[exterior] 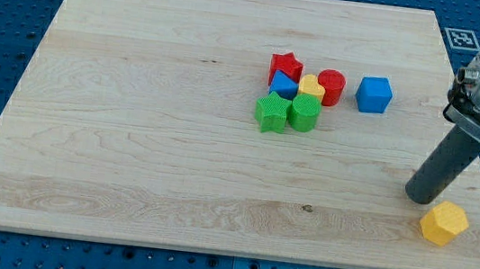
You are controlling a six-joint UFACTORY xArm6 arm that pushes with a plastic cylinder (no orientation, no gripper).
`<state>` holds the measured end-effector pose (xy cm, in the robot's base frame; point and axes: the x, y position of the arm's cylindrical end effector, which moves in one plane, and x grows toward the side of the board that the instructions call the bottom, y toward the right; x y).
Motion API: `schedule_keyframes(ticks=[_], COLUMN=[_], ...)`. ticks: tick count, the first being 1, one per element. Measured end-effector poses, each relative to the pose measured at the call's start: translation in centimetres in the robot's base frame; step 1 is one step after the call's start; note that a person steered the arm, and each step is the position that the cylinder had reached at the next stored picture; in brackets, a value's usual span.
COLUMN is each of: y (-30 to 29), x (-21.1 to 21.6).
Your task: Put your hand to the right of the blue cube
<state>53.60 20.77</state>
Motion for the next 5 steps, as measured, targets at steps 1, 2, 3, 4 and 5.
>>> schedule_keyframes(ticks=[1,2,3,4,5], y=[0.0,0.0,0.0,0.0,0.0], x=[-0.5,-1.3,-1.3,-1.9,-2.2])
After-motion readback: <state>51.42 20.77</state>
